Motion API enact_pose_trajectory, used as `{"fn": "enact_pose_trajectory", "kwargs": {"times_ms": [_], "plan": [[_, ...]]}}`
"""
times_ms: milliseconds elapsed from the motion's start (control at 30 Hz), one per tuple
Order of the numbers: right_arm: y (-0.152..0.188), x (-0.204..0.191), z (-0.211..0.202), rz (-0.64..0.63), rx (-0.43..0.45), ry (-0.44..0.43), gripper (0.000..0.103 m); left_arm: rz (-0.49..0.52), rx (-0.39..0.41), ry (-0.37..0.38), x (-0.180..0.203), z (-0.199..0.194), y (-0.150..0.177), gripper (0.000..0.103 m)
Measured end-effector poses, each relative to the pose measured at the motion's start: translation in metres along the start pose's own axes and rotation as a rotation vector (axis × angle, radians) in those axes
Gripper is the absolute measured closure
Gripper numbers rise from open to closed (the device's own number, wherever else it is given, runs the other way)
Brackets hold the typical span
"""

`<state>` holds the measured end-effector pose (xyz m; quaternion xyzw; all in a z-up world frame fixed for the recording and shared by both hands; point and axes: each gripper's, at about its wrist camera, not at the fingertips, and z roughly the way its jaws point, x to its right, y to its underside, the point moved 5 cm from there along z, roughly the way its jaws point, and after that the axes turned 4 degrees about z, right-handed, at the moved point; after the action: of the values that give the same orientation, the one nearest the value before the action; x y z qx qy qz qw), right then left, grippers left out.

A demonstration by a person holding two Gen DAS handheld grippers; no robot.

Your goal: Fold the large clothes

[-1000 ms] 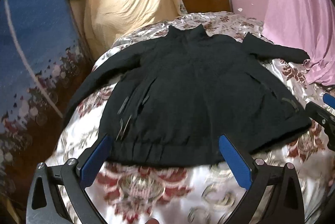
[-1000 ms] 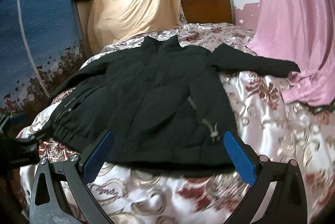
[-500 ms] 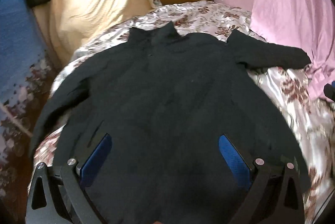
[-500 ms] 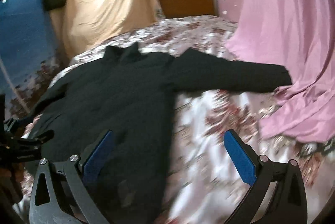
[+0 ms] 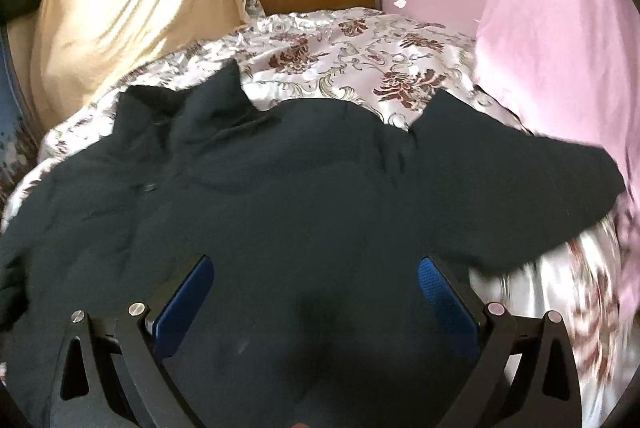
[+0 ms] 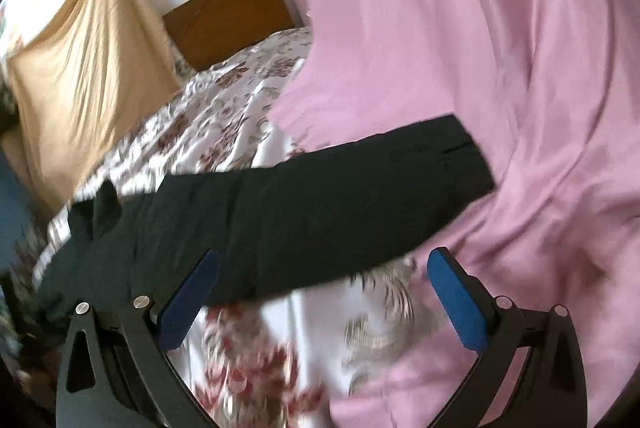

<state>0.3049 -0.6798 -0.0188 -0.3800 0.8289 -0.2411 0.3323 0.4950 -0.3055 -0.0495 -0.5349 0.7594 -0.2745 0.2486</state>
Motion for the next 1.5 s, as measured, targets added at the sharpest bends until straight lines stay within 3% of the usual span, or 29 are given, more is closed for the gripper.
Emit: {"fn": "enact_pose_trajectory", "kwargs": {"times_ms": [67,167,333,500,567,733,767,833,967,1200,1500], "plan": [[-0.01,0.013,0.024,0.045,-0.008,-0.005,0.001,-0.012,-0.002,-0.002,0.007,0.023,-0.013,0.0],[-0.017,0.033,0.049,0.087,-0.017,0.053,0.001,-0.022,-0.012,-0.035,0.013,0.05,-0.023,0.0],[-0.014,0.052,0.07,0.166,-0.015,0.074,0.003,-0.041,-0.059,-0.04,0.016,0.082,-0.011,0.0],[-0.018,0.058,0.089,0.203,-0.008,0.092,0.012,-0.095,-0.088,0.005,0.01,0.097,-0.001,0.0],[-0.016,0.062,0.097,0.23,-0.042,0.13,0.018,-0.085,-0.108,-0.004,0.012,0.102,0.002,0.0],[-0.017,0.061,0.116,0.306,-0.07,0.172,0.021,-0.066,-0.121,-0.021,0.015,0.11,0.006,0.0],[-0.017,0.058,0.119,0.315,-0.066,0.162,0.037,-0.067,-0.123,-0.019,0.015,0.111,0.007,0.0],[-0.018,0.057,0.124,0.361,-0.055,0.134,0.056,-0.072,-0.122,-0.014,0.014,0.109,0.007,0.0],[-0.019,0.058,0.115,0.432,-0.018,0.075,0.085,-0.107,-0.125,0.049,0.005,0.099,0.004,0.0],[-0.039,-0.001,0.053,0.243,0.126,0.028,0.092,-0.107,-0.204,0.112,-0.025,0.067,0.018,0.0],[-0.052,-0.186,-0.012,-0.072,0.245,-0.129,0.093,-0.09,-0.192,0.059,-0.117,0.004,0.028,0.0]]}}
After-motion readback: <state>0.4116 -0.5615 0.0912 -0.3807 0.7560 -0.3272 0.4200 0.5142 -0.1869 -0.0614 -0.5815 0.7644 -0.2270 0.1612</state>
